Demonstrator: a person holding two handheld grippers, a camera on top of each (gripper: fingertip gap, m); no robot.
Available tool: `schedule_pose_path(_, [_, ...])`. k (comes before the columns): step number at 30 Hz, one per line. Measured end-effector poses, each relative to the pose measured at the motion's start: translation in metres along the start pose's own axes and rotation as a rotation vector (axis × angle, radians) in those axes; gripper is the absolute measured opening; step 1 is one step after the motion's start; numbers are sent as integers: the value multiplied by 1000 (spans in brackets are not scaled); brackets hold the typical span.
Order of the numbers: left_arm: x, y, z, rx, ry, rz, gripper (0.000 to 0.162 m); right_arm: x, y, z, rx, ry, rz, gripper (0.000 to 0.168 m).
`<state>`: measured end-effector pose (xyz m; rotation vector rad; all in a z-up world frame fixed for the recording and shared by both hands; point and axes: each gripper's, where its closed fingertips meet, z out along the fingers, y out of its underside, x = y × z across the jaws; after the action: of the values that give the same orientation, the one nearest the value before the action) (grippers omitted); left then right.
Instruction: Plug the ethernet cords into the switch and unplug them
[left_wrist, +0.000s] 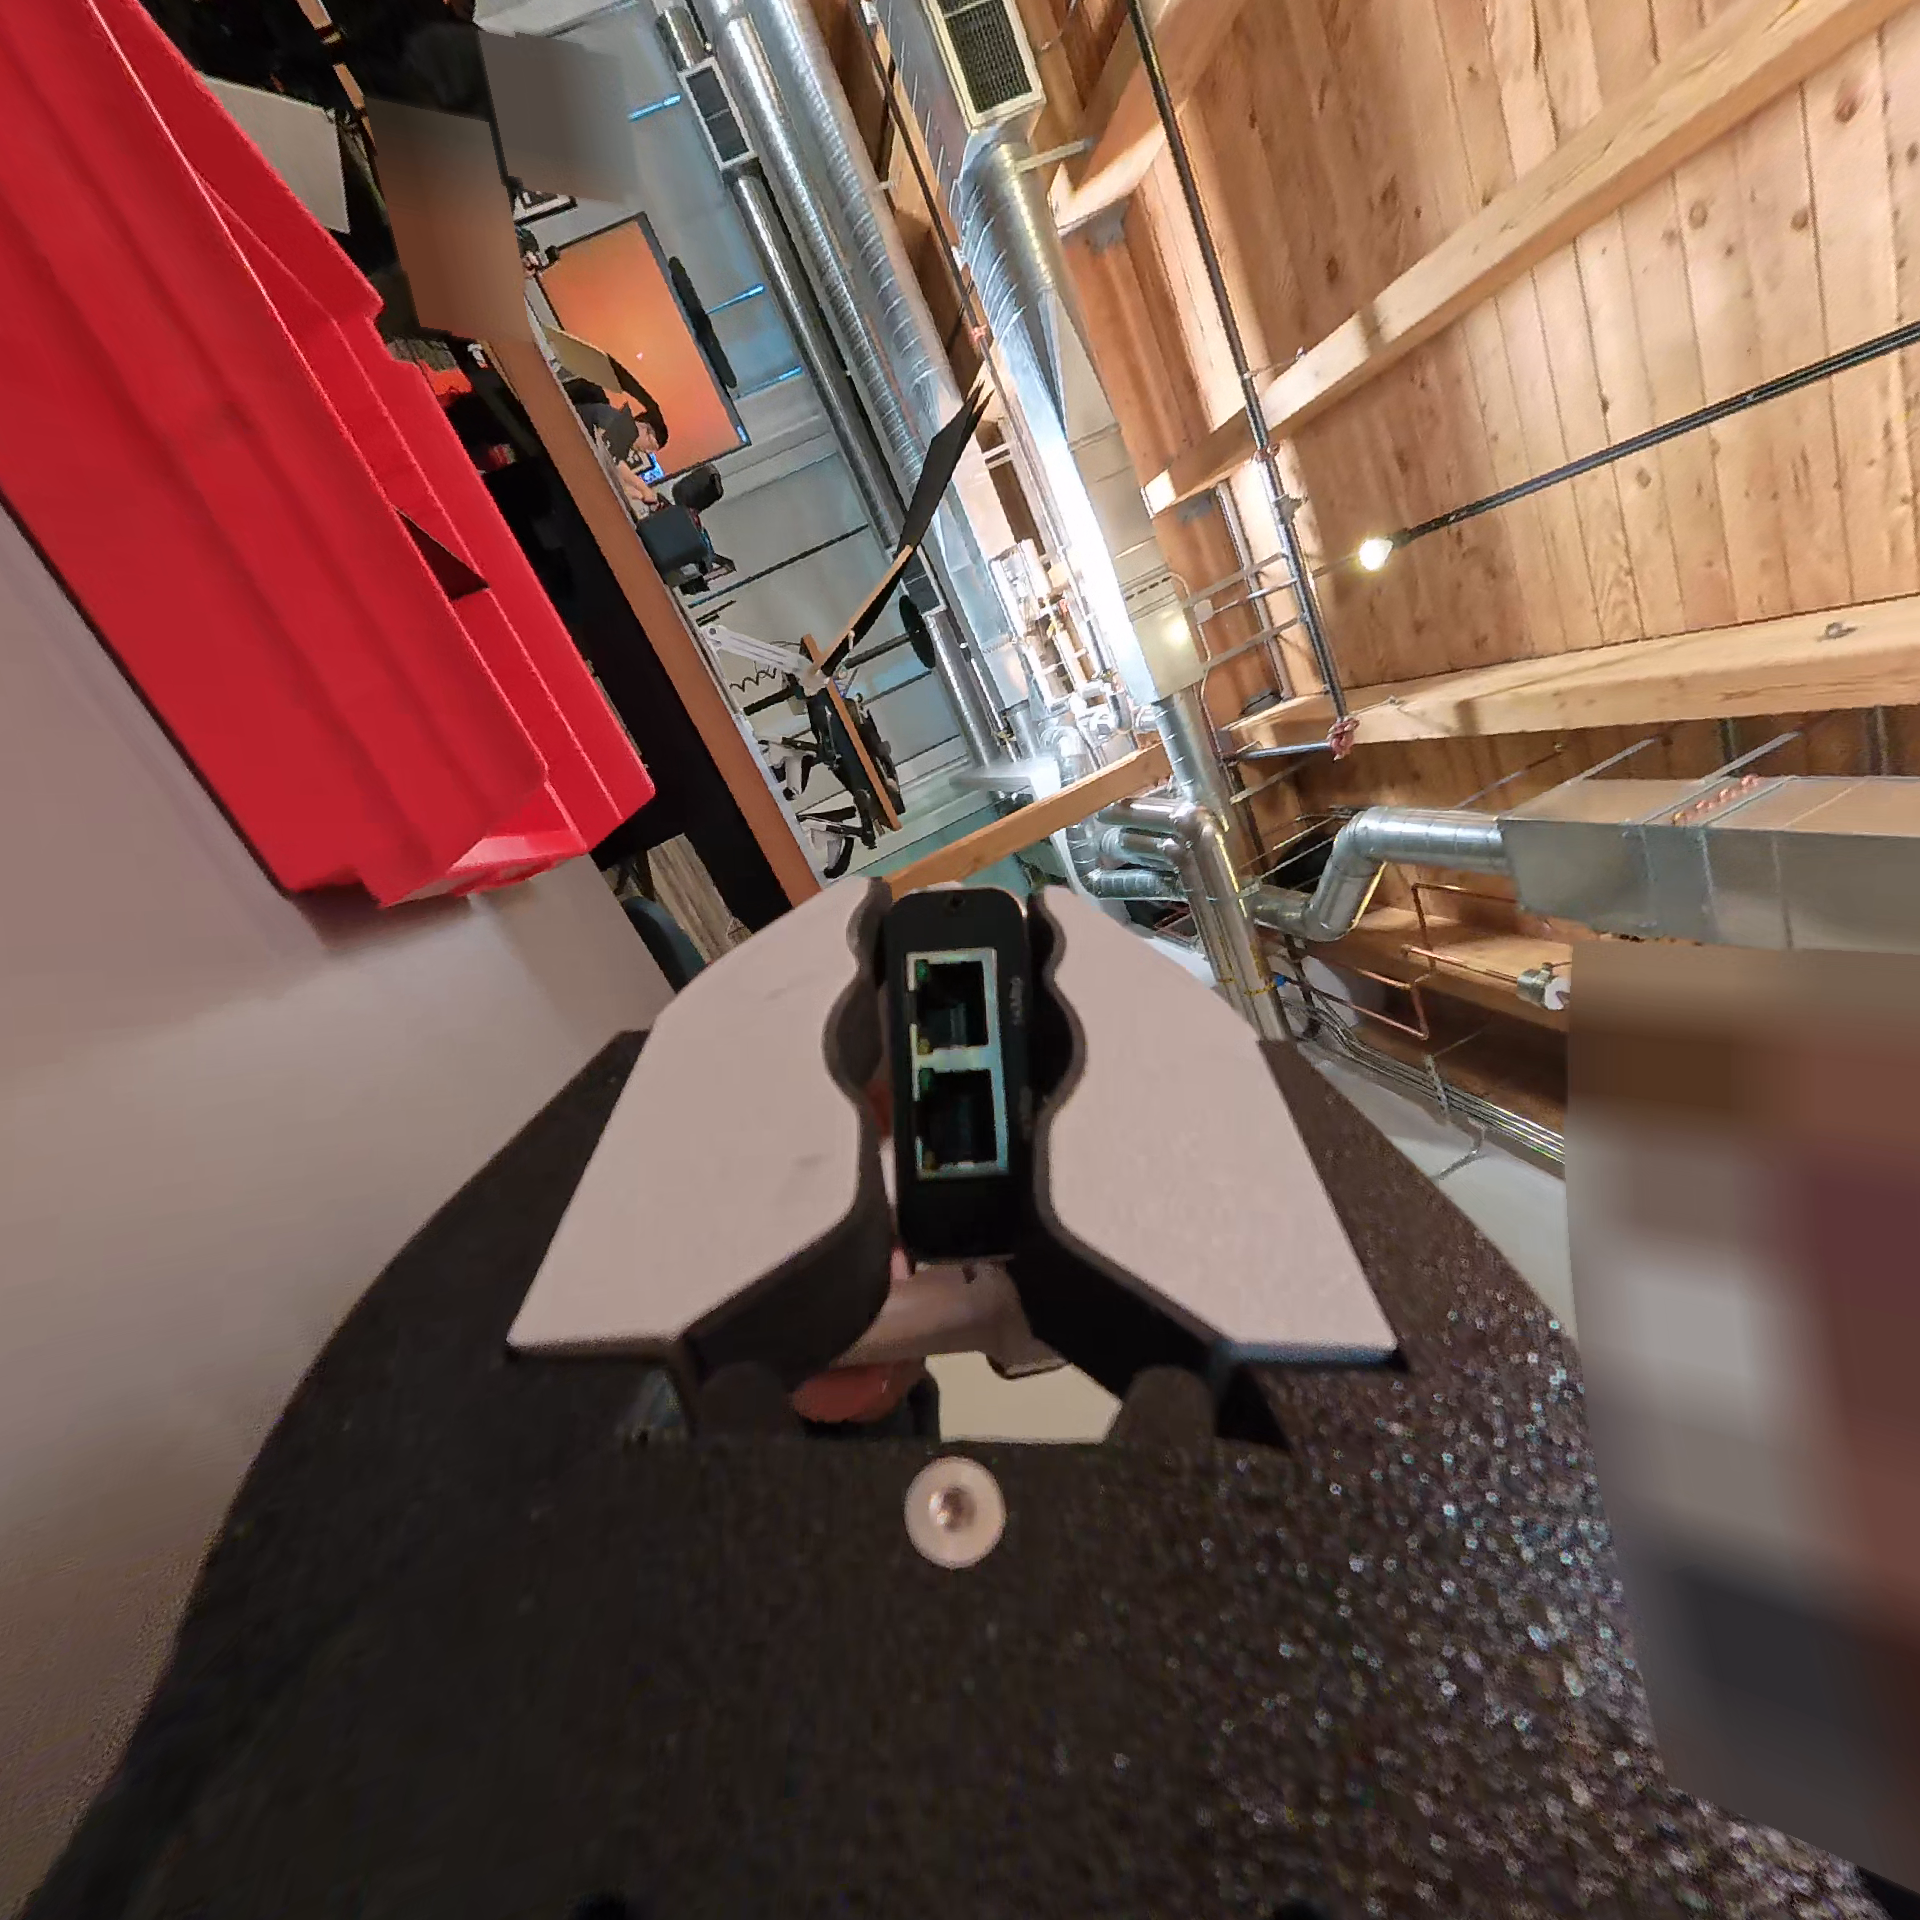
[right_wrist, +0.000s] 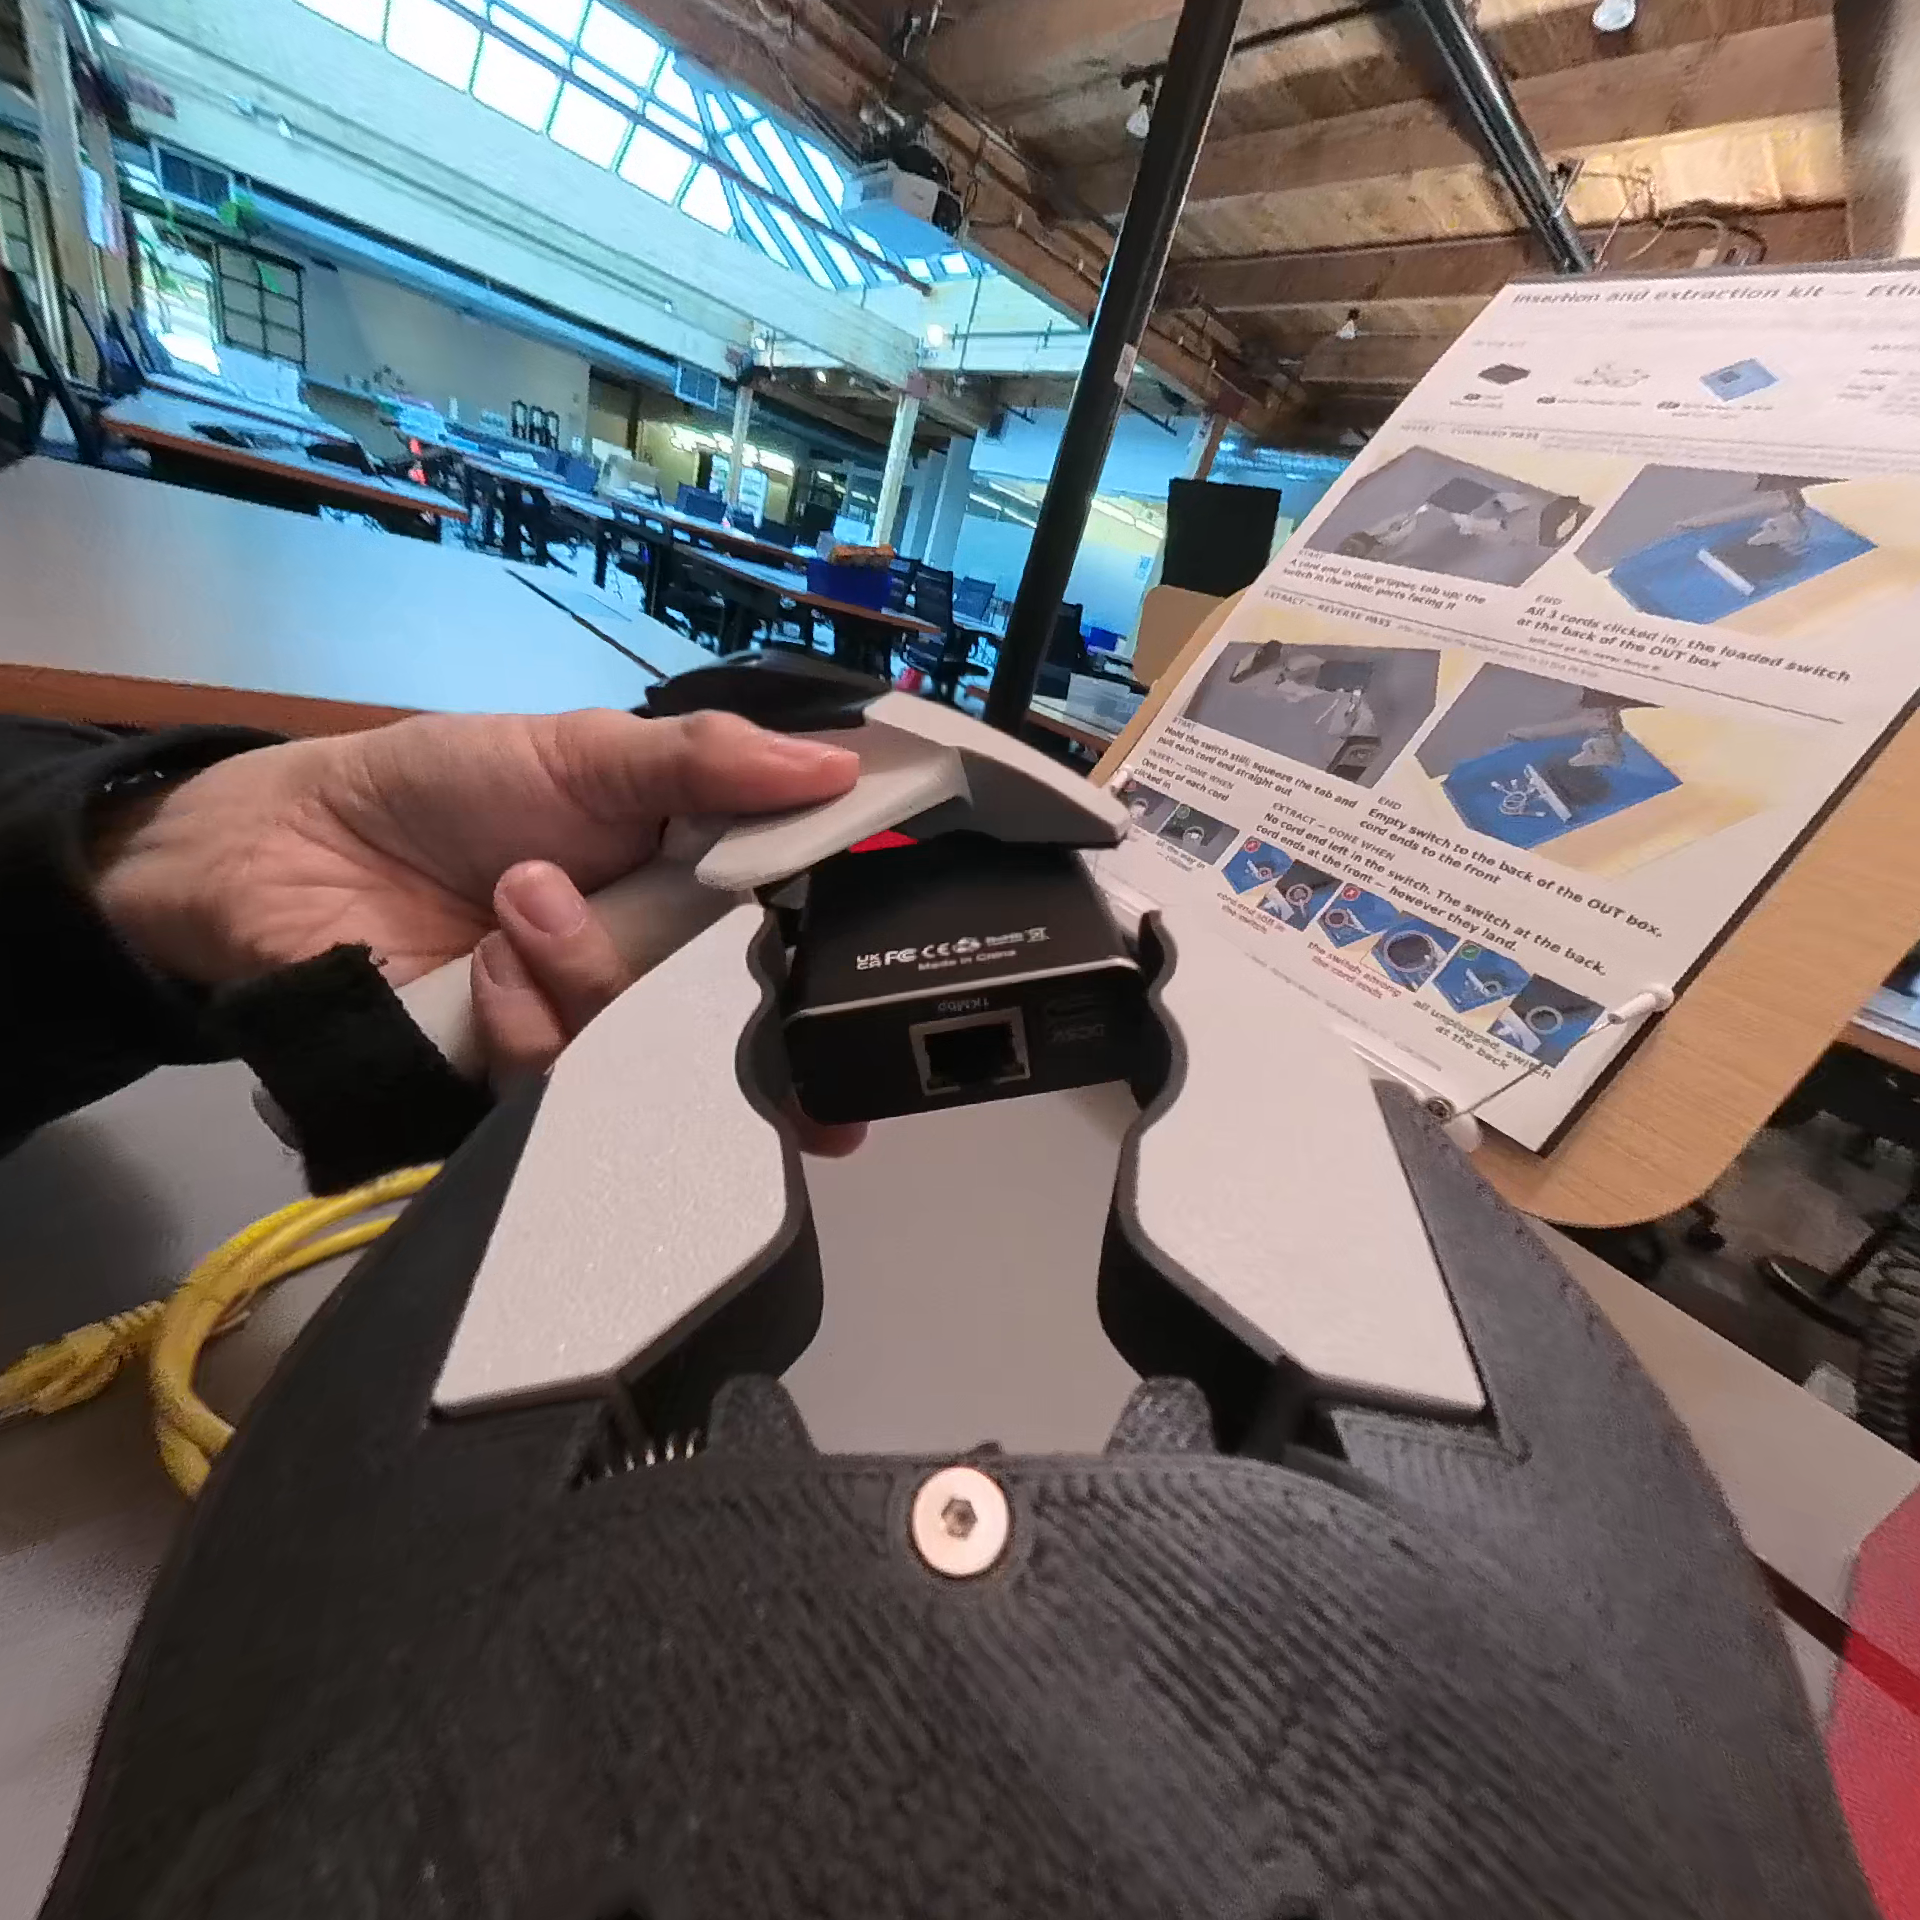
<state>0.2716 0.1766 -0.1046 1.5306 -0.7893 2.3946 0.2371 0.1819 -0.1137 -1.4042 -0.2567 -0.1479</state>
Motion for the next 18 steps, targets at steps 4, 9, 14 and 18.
schedule_pose_path(4, [1, 6, 1, -64, 16, 36, 25, -1, -3, -5, 0, -40, -4, 65])
schedule_pose_path(9, [4, -12, -10, -112, -90, 289, 36, 13, -9, -16, 86, -90, 168, 65])
schedule_pose_path(14, [-29, -17, -52, -439, -430, 780, 37, 42, -1, -35, 137, -93, 335, 65])
schedule_pose_path(18, [-80, 18, -104, -917, -629, 802, 29, 40, 2, -34, 164, -126, 390, 65])
